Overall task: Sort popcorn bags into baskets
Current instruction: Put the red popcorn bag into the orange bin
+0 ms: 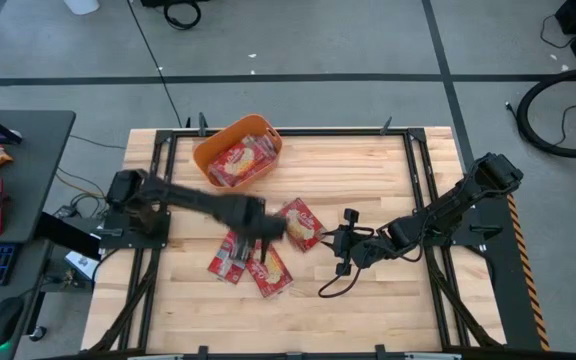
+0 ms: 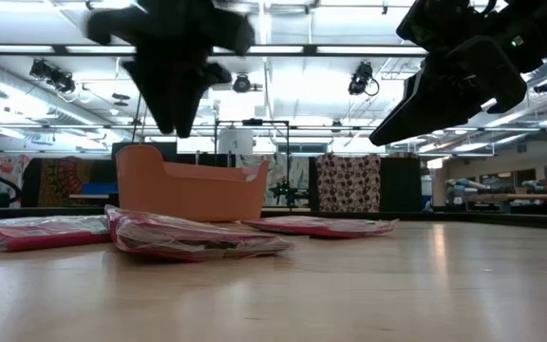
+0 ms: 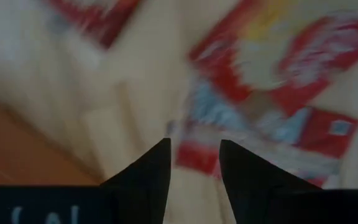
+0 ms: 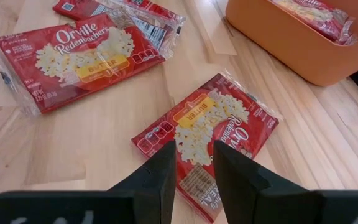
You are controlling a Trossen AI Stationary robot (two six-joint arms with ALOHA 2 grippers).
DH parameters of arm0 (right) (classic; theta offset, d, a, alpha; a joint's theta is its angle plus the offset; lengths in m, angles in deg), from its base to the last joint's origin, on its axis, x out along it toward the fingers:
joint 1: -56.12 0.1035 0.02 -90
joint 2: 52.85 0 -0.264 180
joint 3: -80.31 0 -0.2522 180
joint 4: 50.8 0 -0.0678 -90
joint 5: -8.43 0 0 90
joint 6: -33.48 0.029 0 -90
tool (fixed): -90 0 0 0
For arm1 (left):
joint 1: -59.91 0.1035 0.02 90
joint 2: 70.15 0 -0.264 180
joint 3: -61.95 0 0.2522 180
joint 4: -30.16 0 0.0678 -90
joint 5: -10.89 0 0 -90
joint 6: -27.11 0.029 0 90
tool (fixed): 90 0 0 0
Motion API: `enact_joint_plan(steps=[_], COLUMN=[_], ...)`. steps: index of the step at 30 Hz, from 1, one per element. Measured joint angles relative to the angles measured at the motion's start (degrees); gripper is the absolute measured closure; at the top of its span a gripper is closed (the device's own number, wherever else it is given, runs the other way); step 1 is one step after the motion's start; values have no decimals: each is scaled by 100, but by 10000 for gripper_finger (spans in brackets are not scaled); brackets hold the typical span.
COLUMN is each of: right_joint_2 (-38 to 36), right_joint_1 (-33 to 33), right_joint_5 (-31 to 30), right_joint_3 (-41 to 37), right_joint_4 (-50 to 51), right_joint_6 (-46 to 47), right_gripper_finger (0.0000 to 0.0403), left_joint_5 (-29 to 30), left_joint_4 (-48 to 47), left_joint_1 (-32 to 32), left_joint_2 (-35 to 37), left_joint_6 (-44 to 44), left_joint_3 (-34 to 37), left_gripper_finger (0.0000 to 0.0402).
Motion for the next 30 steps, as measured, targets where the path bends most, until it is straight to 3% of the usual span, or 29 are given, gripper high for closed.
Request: enact_joint_plan(steps=[7,12,21,30], right_joint_2=[0,0,0,0], right_joint_1=[0,0,-4,-4], right_joint_5=[0,-2,-7,-4], right_joint_3=[0,0,0,0], right_joint_4=[-31,-115,-138,-149], right_joint_6=[21,-19,-7,-2], right_gripper_finger=[292,292,292,292], left_joint_5=[525,785,965,1673], left_joint_4=[785,936,965,859], left_joint_1=[-1362,-1967,-2330,-2354], left_joint_2=[-237,-568,-1293,-1746], left_joint_6=[-31,9,-11,-88], left_joint_3=[-4,-4,-2,-2], left_gripper_finger=[220,181,173,180])
